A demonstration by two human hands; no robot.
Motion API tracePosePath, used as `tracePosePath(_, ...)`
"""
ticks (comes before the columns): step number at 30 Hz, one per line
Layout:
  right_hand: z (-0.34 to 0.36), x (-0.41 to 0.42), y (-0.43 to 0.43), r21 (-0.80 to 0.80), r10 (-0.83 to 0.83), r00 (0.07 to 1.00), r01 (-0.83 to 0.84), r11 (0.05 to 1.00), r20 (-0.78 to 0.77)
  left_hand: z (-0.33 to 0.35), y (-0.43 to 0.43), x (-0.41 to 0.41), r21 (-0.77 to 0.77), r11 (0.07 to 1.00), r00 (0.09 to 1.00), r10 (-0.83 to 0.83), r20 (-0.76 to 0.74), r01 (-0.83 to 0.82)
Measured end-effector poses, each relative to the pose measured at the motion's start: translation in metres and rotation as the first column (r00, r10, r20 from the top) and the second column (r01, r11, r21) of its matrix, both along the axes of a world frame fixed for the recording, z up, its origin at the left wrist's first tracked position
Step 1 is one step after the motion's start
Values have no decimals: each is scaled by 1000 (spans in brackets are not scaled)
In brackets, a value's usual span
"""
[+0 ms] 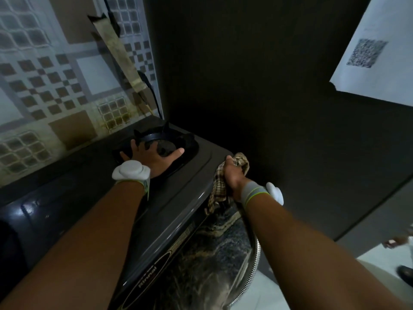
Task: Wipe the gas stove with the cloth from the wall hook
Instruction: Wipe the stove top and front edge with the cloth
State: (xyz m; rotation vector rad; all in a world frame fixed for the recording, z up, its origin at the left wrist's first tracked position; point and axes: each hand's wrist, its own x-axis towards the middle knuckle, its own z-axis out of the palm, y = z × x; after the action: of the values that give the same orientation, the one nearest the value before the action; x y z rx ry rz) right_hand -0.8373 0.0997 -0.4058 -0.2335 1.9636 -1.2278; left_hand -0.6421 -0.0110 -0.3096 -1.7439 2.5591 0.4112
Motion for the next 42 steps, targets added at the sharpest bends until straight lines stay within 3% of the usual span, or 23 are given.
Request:
tracePosePath(1, 11, 3, 2, 1, 5, 1000, -5, 1000, -15, -2, 0, 0, -5, 1000, 1000, -2, 3, 2)
tracePosePath(3, 31, 14, 6, 28, 67, 967, -62, 998, -247, -2, 0, 1, -16, 1000, 1000, 0, 0, 0)
tracePosePath(6, 37, 30, 6, 88, 238, 771, -232, 969, -590, 2, 6, 3, -11, 1000, 1000, -9, -2, 9)
tracePosePath(12, 21, 66, 24, 232, 349, 473, -288, 929, -809, 4, 22, 25, -22, 1000, 999, -22, -35, 21)
tracePosePath(14, 20, 84, 32, 162, 282, 499, -272, 949, -819, 4, 29, 35, -23, 999, 998, -38, -49, 37)
tracePosePath(18, 27, 139, 58, -67, 79, 684, -185, 980, -725, 14, 47, 63, -23, 999, 996, -26, -80, 24)
tracePosePath(24, 27, 200, 66, -60, 82, 845, -133, 989, -529, 18, 85, 124, 30, 1000, 998, 2, -63, 0)
tracePosePath(27, 38, 224, 82, -92, 74, 947, -108, 990, -313, 16, 98, 154, 47, 998, 999, 37, -12, -37)
tracePosePath(33, 42, 267, 95, -68, 63, 994, -70, 995, -92, -11, 97, 210, 121, 992, 998, 24, 63, -31)
tracePosePath(35, 44, 261, 93, -73, -20, 1000, 20, 997, -3, -11, 93, 208, 130, 991, 995, -8, 95, -4)
tracePosePath(42, 45, 205, 71, -96, -143, 990, 144, 985, 13, 2, 79, 192, 212, 977, 987, -37, 157, 4)
